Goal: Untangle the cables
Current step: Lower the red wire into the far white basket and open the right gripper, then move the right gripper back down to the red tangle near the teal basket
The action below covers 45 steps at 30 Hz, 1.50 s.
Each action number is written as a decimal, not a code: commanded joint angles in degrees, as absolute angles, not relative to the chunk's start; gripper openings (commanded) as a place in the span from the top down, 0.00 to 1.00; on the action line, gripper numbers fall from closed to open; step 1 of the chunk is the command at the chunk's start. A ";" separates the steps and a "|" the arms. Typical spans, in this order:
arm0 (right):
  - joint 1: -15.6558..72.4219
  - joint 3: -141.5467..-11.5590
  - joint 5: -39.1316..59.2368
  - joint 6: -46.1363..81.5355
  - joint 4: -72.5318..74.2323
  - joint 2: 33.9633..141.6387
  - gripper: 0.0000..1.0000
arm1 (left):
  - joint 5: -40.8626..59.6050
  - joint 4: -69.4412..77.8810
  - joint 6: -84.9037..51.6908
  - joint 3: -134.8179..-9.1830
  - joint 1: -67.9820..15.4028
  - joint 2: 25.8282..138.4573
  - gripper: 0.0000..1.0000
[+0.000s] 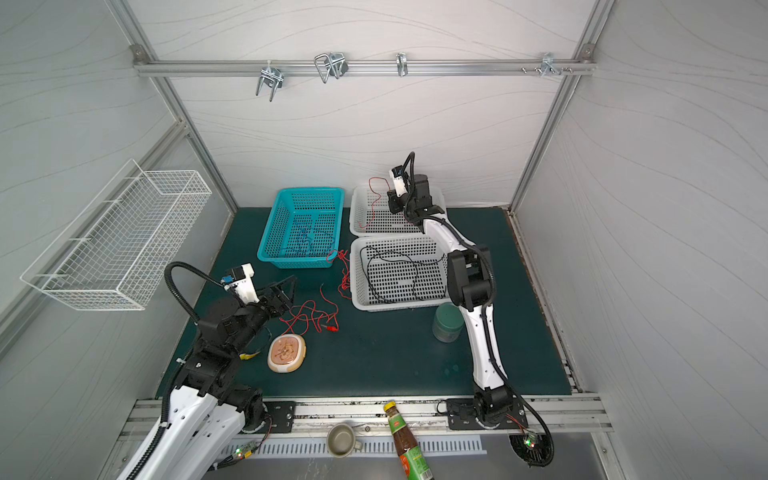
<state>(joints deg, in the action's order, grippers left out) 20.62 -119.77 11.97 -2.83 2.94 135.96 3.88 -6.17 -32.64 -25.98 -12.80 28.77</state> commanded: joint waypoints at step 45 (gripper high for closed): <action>42.70 -94.10 7.51 -14.98 -13.73 110.28 0.34 | 2.81 -10.52 -37.08 -26.21 -12.67 34.01 0.20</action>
